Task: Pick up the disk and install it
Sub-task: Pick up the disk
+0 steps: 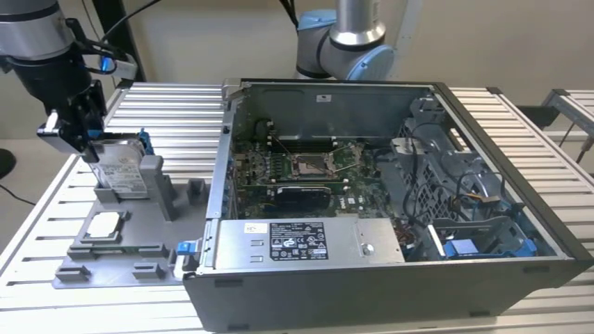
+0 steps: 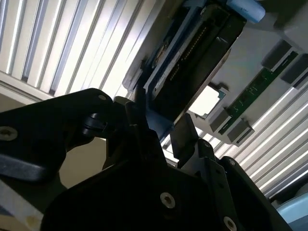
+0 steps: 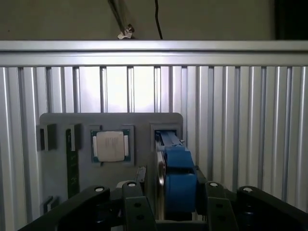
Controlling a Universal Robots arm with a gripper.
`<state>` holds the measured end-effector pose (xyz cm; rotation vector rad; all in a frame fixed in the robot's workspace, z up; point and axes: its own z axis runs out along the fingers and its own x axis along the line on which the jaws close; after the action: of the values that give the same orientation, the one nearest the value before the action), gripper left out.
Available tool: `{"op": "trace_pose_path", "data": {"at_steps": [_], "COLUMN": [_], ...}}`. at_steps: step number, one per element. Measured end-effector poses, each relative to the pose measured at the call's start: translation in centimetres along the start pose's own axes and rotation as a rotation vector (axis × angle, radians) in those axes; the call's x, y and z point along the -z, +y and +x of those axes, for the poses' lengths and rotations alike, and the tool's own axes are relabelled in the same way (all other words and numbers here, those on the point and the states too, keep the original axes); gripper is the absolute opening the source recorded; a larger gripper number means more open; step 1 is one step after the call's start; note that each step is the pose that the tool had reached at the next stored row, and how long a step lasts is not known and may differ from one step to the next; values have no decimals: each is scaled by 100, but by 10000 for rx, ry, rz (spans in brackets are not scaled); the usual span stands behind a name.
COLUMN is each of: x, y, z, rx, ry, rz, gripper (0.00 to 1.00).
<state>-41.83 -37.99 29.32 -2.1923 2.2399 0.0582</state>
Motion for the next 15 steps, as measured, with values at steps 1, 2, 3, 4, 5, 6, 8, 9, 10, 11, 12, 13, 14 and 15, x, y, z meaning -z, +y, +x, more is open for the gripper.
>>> {"op": "trace_pose_path", "data": {"at_steps": [1, 2, 3, 4, 5, 6, 8, 9, 10, 11, 12, 13, 14, 15], "x": [-17, -29, -36, -36, -36, -36, -37, -37, -37, -38, -39, -39, -39, -38], "y": [-1, -2, -2, -2, -2, -2, -2, -2, -2, -4, -9, -11, -13, -14], "z": [0, 1, 1, 1, 1, 1, 1, 1, 1, 1, 0, 0, 1, 1], "rx": [0, 1, 3, 7, 7, 8, 8, 9, 8, 9, 16, 25, 33, 39], "ry": [-1, -1, -1, 1, 0, 0, 0, -1, -1, -2, -2, -2, -2, -1], "rz": [1, 1, 1, -1, -1, -1, 0, 1, 1, 2, 3, 3, 2, 2], "gripper": [100, 100, 100, 100, 100, 100, 100, 100, 100, 100, 100, 100, 100, 100]}}
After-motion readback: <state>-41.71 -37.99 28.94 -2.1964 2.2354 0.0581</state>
